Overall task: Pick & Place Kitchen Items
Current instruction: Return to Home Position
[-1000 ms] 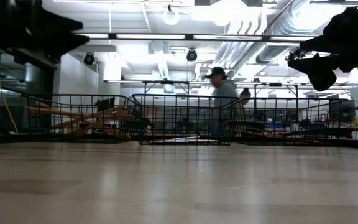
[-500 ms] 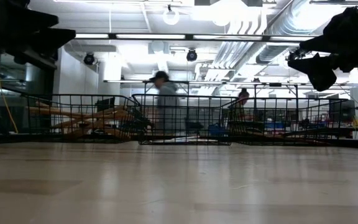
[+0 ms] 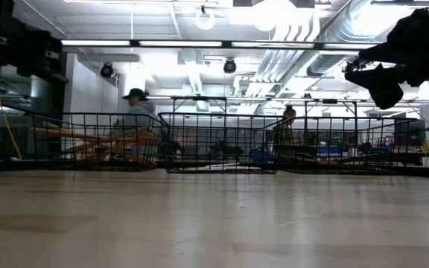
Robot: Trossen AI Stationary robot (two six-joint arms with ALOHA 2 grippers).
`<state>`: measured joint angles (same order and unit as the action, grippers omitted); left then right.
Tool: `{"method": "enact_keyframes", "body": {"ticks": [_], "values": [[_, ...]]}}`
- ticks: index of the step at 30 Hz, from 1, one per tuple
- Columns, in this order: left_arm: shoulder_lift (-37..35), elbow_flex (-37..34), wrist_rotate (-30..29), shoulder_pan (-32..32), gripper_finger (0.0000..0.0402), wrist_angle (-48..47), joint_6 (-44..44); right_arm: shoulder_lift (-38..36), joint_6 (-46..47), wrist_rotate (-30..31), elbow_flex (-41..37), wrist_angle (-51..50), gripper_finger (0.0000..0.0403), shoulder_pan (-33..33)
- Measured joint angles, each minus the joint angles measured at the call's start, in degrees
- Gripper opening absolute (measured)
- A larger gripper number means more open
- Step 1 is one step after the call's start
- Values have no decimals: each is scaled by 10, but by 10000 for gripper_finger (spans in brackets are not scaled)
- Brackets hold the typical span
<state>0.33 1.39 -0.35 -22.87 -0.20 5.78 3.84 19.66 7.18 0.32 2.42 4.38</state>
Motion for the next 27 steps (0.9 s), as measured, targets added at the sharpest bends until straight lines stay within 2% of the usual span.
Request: {"method": "enact_keyframes", "body": {"ticks": [4, 27], "values": [[0, 0, 28, 0, 227, 3, 4, 0, 0, 0, 0, 0, 239, 0], [0, 0, 13, 0, 227, 0, 0, 0, 0, 2, 0, 2, 239, 0]]}}
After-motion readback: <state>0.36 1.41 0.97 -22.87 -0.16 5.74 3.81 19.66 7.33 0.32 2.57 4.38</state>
